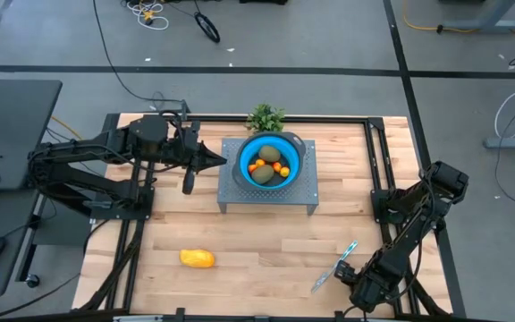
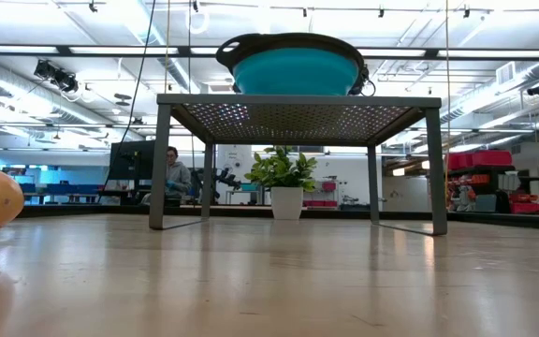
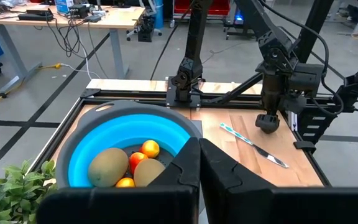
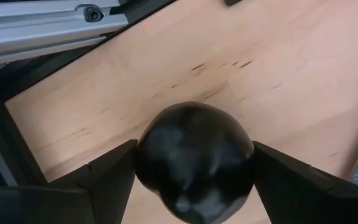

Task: Pick & Place Fruit
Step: Put the plum into the strainer bowl on the shelf

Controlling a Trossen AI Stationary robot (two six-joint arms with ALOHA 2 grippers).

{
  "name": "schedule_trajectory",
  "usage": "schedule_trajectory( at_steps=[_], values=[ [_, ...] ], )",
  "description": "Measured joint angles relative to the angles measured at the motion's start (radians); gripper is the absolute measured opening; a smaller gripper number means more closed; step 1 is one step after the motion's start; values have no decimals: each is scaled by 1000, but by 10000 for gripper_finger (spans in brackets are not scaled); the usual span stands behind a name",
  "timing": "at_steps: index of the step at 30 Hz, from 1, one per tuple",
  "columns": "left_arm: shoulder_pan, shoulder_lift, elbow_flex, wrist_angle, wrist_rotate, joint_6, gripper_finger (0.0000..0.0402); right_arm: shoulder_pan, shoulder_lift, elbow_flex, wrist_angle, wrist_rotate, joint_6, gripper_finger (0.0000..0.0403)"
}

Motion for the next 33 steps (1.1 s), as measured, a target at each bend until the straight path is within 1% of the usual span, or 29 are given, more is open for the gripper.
schedule_trajectory(
  at_steps=[5,24,26,30,33],
  values=[
    [0,0,0,0,0,-2,3,0,0,0,2,0,0,290],
    [0,0,0,0,-2,1,2,0,0,2,3,0,0,287],
    [0,0,0,1,-10,-2,2,0,0,13,-4,0,1,287],
    [0,-7,0,0,-59,-10,2,0,0,51,-27,5,35,286],
    [0,-12,0,1,-61,-10,1,0,0,80,-33,29,74,286]
  ],
)
